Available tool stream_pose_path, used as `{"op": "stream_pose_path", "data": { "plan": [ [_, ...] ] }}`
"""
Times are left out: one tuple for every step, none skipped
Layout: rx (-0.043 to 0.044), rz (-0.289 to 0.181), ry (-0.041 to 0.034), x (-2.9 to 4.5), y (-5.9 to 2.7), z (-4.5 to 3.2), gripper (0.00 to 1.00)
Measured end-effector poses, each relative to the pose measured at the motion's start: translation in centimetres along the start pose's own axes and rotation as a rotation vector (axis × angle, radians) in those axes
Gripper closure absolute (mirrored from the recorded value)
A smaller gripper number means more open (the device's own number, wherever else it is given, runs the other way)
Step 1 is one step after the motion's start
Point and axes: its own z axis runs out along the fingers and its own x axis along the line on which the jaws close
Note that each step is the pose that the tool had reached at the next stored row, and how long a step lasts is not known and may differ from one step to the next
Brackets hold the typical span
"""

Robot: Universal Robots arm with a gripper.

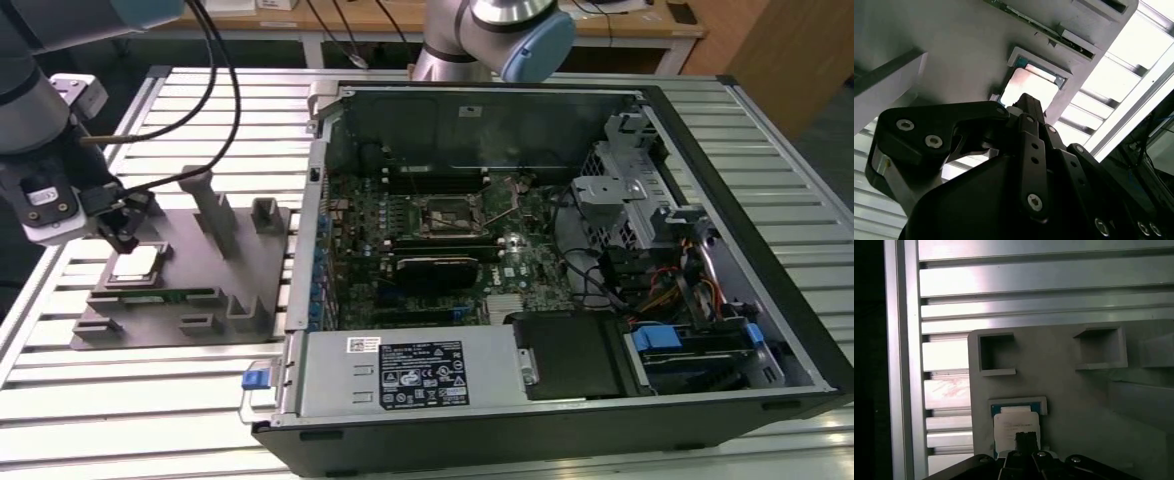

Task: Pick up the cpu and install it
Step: 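Pick up the cpu and move it towards the insertion slot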

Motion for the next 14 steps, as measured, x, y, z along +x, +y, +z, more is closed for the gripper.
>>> {"op": "stream_pose_path", "data": {
  "plan": [
    [0.0001,0.0,0.0011,0.0,-0.03,0.18,0.89],
    [0.0003,0.0,0.002,0.0,-0.07,0.34,0.89],
    [0.0003,0.0,0.003,-0.01,-0.12,0.51,0.89],
    [0.0005,0.0,0.0038,-0.01,-0.18,0.66,0.89],
    [0.0005,0.0,0.0043,-0.01,-0.23,0.8,0.89],
    [0.0005,0.0,0.0046,-0.01,-0.27,0.92,0.89],
    [0.0005,0.0,0.0047,-0.01,-0.29,1.03,0.89],
    [0.0006,0.0,0.0049,0.0,-0.31,1.11,0.89],
    [0.0006,-0.001,0.0048,0.02,-0.33,1.18,0.89],
    [0.0006,-0.003,0.0049,0.06,-0.35,1.25,0.89],
    [0.0005,-0.005,0.0049,0.13,-0.37,1.32,0.89],
    [0.0005,-0.008,0.005,0.21,-0.39,1.38,0.89],
    [0.0005,-0.01,0.005,0.3,-0.4,1.45,0.89],
    [0.0005,-0.013,0.0052,0.37,-0.42,1.52,0.89]
  ]
}}
